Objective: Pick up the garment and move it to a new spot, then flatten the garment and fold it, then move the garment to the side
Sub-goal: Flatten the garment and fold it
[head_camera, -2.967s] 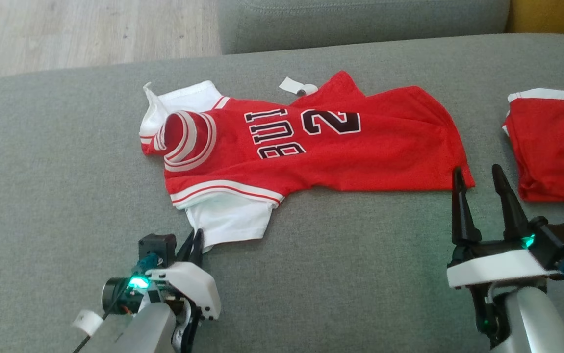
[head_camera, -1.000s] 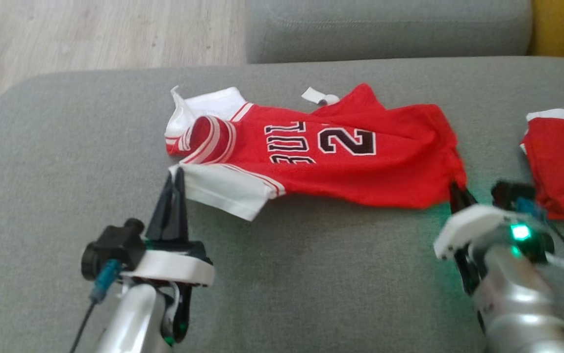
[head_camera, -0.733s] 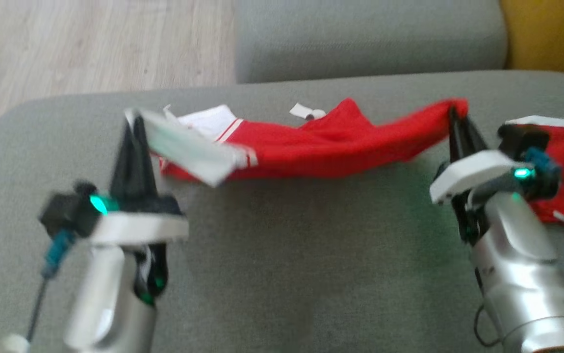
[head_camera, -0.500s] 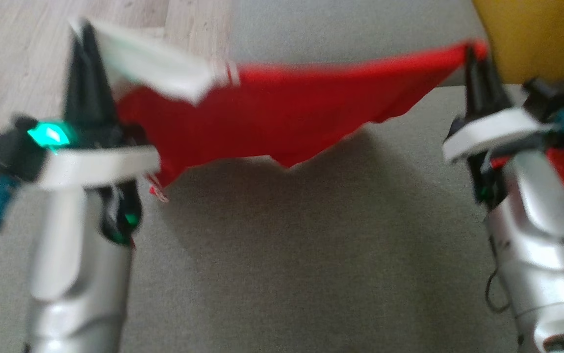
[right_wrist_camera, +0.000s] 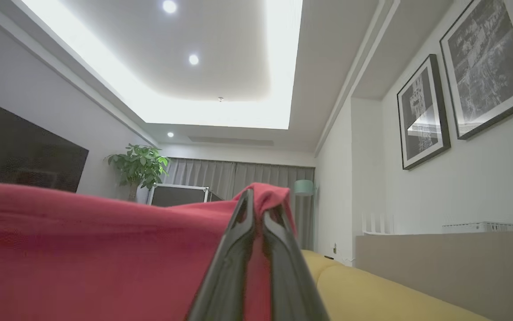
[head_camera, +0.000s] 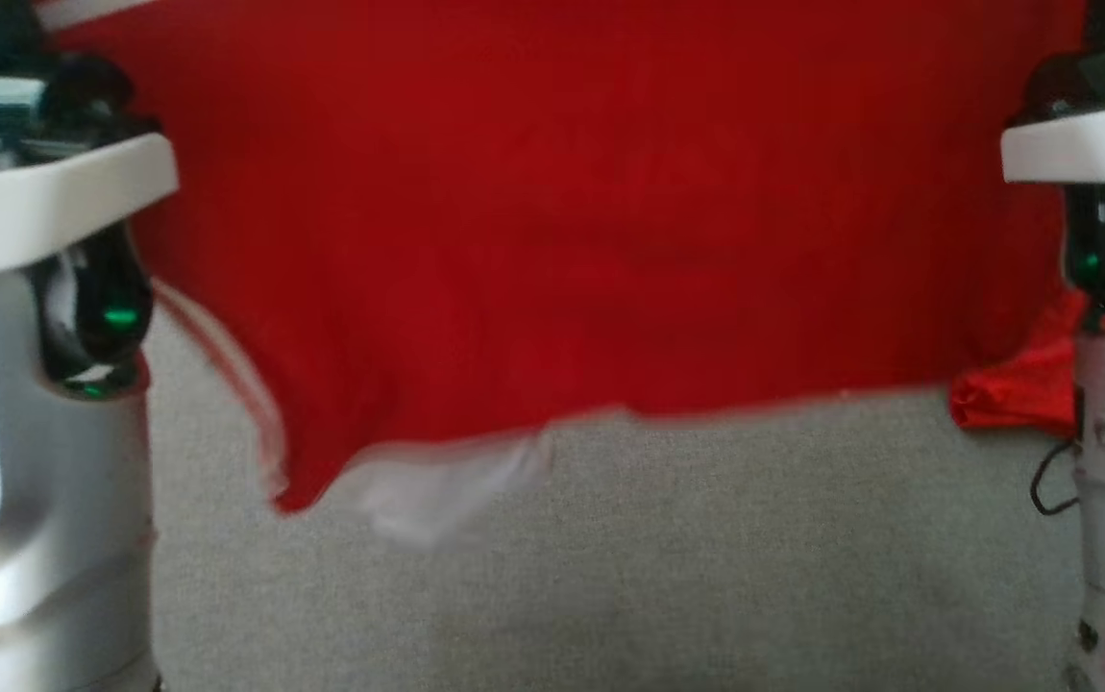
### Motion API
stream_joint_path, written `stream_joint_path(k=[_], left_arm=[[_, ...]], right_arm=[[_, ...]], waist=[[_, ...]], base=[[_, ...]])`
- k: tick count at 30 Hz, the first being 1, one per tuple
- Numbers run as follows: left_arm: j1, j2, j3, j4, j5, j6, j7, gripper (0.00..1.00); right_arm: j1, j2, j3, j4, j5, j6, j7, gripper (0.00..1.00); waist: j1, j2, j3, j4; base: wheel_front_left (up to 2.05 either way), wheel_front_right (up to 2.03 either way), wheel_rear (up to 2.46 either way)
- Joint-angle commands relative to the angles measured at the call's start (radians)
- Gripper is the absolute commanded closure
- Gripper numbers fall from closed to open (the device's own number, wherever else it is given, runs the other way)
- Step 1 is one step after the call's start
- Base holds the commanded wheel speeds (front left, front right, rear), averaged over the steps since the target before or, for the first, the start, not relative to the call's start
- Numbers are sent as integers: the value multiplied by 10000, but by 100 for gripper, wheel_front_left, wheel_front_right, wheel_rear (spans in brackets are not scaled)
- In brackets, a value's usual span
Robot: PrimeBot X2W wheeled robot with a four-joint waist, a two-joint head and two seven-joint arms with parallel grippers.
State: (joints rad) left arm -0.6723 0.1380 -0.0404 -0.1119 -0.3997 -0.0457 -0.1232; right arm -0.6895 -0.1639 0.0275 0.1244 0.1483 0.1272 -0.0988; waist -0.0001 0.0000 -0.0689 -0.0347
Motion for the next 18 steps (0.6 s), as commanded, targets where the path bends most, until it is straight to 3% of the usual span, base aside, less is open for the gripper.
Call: stream_joint_path(k=[1, 5, 8, 13, 18], left_arm=[[-572, 474, 341, -442, -20, 78, 282, 100], [-792, 674, 299, -313, -54, 127, 880, 100], [-1174, 766, 171, 511, -250, -28, 1289, 100], [-2850, 1190, -81, 2287, -287, -390, 1564, 100], [-5257, 1624, -483, 4643, 215, -608, 972, 100]], right_arm=[[11, 45, 176, -671, -154, 35, 314, 100], [237, 50, 305, -1383, -269, 35, 1023, 100], [65, 25, 403, -1028, -36, 35, 1453, 100], [-1508, -341, 921, 432, 558, 35, 1668, 100], [-4128, -563, 1467, 3017, 664, 35, 635, 100]], waist=[[1, 0, 100, -53], [1, 0, 446, -165], [1, 0, 849, -215], [1, 0, 2409, -229], [1, 0, 3531, -243]], base=[[0, 0, 0], [0, 0, 0], [0, 0, 0], [0, 0, 0], [0, 0, 0]])
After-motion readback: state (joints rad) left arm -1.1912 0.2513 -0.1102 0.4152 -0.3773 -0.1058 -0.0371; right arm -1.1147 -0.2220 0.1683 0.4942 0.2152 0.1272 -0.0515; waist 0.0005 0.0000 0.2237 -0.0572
